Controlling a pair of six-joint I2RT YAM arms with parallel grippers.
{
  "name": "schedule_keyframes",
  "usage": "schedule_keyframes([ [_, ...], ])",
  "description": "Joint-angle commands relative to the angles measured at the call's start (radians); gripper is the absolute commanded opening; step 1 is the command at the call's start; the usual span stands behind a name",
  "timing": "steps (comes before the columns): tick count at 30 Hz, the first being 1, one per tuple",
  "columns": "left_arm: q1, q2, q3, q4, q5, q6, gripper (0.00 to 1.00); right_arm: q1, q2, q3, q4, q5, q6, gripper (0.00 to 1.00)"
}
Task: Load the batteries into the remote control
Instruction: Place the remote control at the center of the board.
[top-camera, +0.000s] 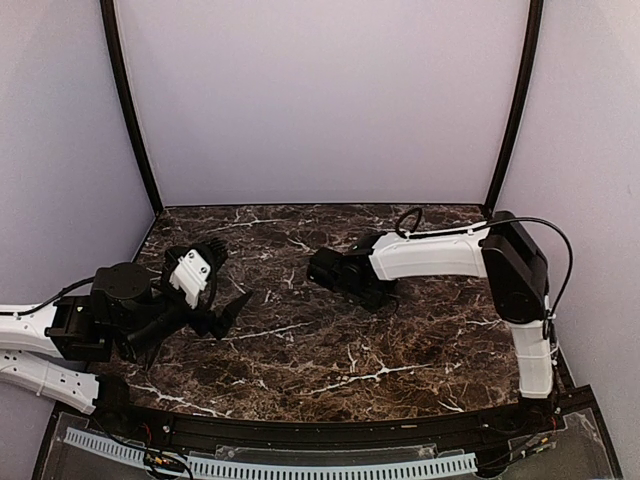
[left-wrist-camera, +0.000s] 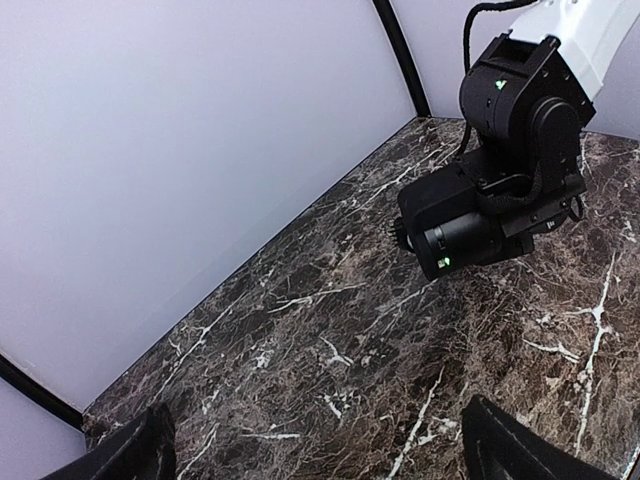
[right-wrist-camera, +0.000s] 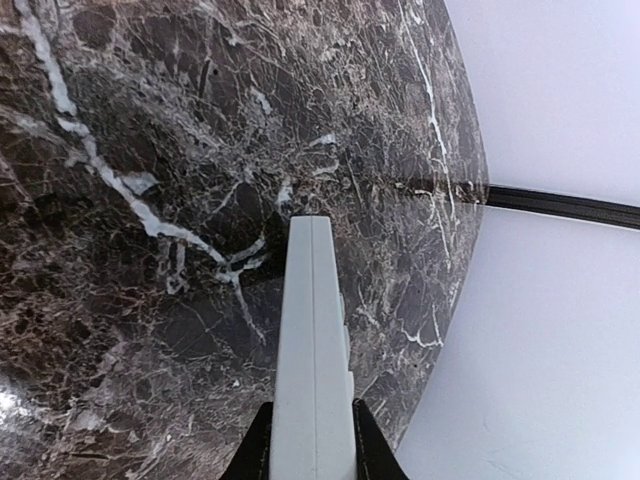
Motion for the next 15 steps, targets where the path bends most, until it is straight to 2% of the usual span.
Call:
schedule_keyframes([
  [1,0.006,-0.018,-0.022,-0.021,-0.023,-0.005,0.99,0.013,0.056,0.023,-0.065,0.089,0.034,0.02],
  [5,0.007,-0.026,-0.024,-0.022,-0.022,0.000,0.99,0.015,0.066,0.017,-0.052,0.087,0.025,0.07],
  [10,0.008,-0.035,-0.025,-0.020,-0.027,0.009,0.99,0.017,0.067,0.000,-0.018,0.039,-0.013,0.30],
  [15,0.008,-0.045,-0.027,-0.024,-0.039,0.018,0.99,0.017,0.062,-0.032,0.022,-0.029,-0.083,0.44],
])
